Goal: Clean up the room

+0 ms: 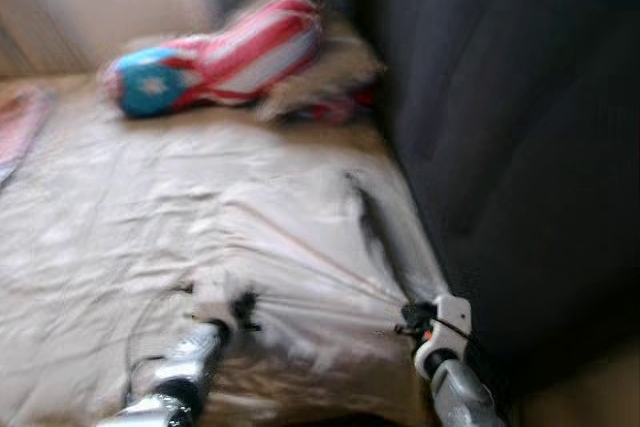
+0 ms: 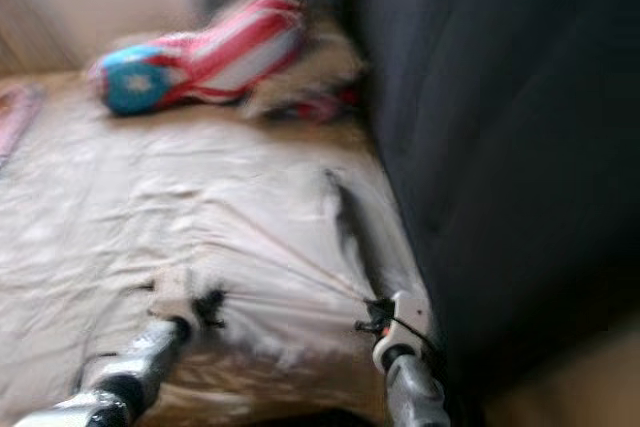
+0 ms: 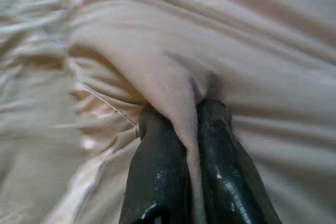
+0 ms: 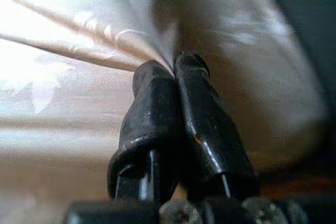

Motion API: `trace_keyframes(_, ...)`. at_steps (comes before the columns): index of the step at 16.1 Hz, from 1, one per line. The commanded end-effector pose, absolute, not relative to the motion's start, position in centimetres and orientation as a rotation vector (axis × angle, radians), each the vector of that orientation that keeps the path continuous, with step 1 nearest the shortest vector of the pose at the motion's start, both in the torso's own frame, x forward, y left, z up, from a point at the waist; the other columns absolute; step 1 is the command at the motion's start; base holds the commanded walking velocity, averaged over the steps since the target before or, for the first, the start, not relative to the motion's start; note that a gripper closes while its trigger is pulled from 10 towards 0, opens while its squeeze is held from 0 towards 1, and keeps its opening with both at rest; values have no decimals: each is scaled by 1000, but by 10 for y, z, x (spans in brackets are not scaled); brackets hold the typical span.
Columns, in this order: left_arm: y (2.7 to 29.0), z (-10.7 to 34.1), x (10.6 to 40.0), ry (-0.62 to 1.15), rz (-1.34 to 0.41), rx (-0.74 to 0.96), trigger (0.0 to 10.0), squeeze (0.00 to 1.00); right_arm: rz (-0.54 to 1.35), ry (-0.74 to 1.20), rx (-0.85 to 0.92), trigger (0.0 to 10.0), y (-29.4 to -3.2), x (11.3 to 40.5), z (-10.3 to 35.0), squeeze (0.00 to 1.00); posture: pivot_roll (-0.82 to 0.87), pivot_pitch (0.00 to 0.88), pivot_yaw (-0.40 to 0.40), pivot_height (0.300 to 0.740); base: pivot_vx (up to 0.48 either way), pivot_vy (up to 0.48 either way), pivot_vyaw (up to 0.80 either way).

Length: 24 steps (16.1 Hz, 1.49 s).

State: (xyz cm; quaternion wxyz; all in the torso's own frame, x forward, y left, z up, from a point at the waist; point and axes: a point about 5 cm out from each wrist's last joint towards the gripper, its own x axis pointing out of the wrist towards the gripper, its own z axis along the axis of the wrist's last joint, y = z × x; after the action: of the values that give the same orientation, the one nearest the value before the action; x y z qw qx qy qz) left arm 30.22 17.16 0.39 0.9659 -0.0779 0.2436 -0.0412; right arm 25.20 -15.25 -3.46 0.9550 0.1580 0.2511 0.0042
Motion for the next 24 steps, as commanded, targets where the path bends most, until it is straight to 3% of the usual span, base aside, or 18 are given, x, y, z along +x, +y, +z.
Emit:
trace_keyframes(1,176,22,316,394,-80,-138,10000,0,-82,489,325,10000,-170,251,-34,0,-39,0,11,740,0,0,-788)
trace_keyframes(9,179,17,311,413,-75,-130,10000,0,-82,498,337,10000,-169,246,-37,0,-40,0,13,740,0,0,-787)
trace_keyframes(18,194,18,312,427,35,-132,10000,0,-42,492,354,10000,-164,245,-38,0,-34,0,7,740,0,0,0)
trace_keyframes(24,196,20,313,407,57,-123,10000,0,-32,497,355,10000,-161,244,-38,0,-35,0,5,740,0,211,0)
